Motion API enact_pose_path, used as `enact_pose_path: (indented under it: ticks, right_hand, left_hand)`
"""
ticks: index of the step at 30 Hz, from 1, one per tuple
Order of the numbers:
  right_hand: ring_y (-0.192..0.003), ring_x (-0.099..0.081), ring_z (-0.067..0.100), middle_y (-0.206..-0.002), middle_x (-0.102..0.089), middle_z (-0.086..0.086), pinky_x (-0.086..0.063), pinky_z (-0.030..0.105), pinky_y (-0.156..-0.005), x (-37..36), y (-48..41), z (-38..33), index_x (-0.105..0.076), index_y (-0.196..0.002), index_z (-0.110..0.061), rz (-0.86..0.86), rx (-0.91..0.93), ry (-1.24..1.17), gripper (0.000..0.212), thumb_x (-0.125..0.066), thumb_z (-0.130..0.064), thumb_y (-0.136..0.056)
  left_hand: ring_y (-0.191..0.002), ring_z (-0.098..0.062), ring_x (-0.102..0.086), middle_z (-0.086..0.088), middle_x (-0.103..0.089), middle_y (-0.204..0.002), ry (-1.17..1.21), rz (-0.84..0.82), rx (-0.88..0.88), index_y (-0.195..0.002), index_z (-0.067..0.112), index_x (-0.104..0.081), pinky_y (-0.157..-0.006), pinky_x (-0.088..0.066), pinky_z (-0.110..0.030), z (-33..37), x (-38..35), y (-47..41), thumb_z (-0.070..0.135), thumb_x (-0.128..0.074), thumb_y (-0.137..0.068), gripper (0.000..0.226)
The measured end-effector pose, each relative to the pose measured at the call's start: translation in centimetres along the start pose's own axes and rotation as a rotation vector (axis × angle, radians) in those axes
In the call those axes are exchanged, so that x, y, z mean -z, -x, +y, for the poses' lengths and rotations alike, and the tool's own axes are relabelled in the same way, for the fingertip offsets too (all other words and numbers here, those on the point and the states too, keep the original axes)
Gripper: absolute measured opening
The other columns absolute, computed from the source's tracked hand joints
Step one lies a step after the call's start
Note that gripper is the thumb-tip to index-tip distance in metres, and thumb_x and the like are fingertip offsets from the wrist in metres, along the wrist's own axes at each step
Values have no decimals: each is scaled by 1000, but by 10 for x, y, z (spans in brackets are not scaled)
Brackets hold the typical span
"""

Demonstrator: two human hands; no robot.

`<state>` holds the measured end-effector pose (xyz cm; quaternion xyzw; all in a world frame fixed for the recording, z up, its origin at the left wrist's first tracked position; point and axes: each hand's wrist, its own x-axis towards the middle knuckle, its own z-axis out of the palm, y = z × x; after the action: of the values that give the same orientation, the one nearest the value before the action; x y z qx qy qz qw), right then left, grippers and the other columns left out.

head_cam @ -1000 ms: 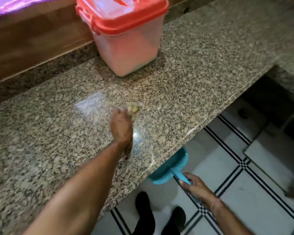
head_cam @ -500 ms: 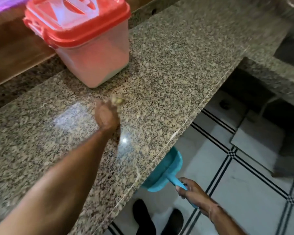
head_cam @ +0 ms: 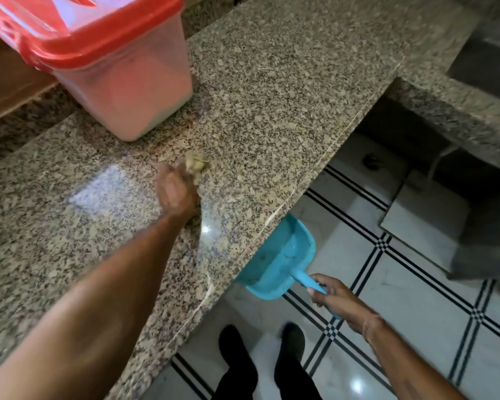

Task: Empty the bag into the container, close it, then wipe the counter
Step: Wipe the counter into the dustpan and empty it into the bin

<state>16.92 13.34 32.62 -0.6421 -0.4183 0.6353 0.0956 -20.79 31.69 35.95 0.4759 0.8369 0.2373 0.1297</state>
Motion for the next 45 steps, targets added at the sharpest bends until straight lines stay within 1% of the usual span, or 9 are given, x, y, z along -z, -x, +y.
enact_pose_path:
  ticks: [5,10,13,17,21,29,35,40,45]
  right_hand:
    - [-78,-55,7,-85,-62,-6,-45,21,-76,34,-7,3,-69,-115,-19,-62,21,41,16,-62,-14,-101]
    - [-82,-55,12,-84,-61,-6,-45,27,-82,82,-25,10,-70,-109,-23,-116,30,95,13,-63,-19,-100]
    - [-82,-56,10,-85,-61,-9,-45,26,-81,109,-42,16,-71,-109,-25,-152,34,87,13,-63,-20,-100]
    - [-82,-54,11,-85,-58,-6,-44,25,-80,135,-62,17,-71,-109,-21,-202,34,96,11,-64,-19,-101]
    - [-85,-57,12,-96,-63,-4,-46,23,-82,154,-72,17,-70,-117,-26,-225,8,93,18,-65,-21,-100]
    - [-91,-61,11,-109,-65,-4,-49,22,-83,175,-95,27,-66,-124,-30,-259,-37,94,27,-68,-31,-97]
    - [-95,-64,14,-108,-64,-6,-51,27,-86,179,-105,37,-65,-122,-34,-259,-40,87,36,-71,-45,-88]
    - [-93,-63,13,-109,-63,-5,-49,26,-87,177,-89,39,-65,-123,-34,-252,-48,64,35,-71,-42,-89]
    - [-93,-62,12,-113,-64,-1,-47,23,-86,165,-71,33,-64,-125,-31,-237,-40,56,28,-68,-30,-97]
  left_hand:
    - [-89,-10,-48,5,-51,-102,69,-190,-477,-130,18,-64,-73,-45,-21,43,-24,68,27,-51,-105,30]
    - [-84,-16,-63,-2,-64,-108,116,46,112,-110,16,-61,-56,-51,-22,17,-6,-5,51,-47,-97,40]
    - [-65,-11,-55,-2,-62,-95,96,73,280,-114,9,-60,-50,-42,-21,46,-17,-29,35,-52,-104,29]
    - [-75,-17,-62,0,-63,-89,31,28,-186,-97,17,-66,-59,-55,-29,109,-60,3,52,-43,-98,42]
    - [-85,-10,-51,7,-53,-97,-37,-148,-485,-124,28,-66,-78,-54,-39,128,-75,56,43,-46,-103,33]
    - [-79,-20,-64,-2,-68,-92,58,-91,-181,-110,27,-74,-58,-50,-26,141,-83,-35,69,-46,-90,54]
    - [-92,-9,-58,10,-57,-106,-46,-232,-468,-111,27,-70,-73,-50,-18,198,-148,-2,42,-65,-93,24]
    - [-92,-13,-56,3,-61,-109,-60,-320,-740,-112,36,-68,-82,-55,-41,164,-124,48,41,-64,-95,19]
    - [-100,-9,-48,7,-56,-113,-111,-384,-701,-121,41,-68,-85,-40,-39,98,-68,84,53,-41,-99,37]
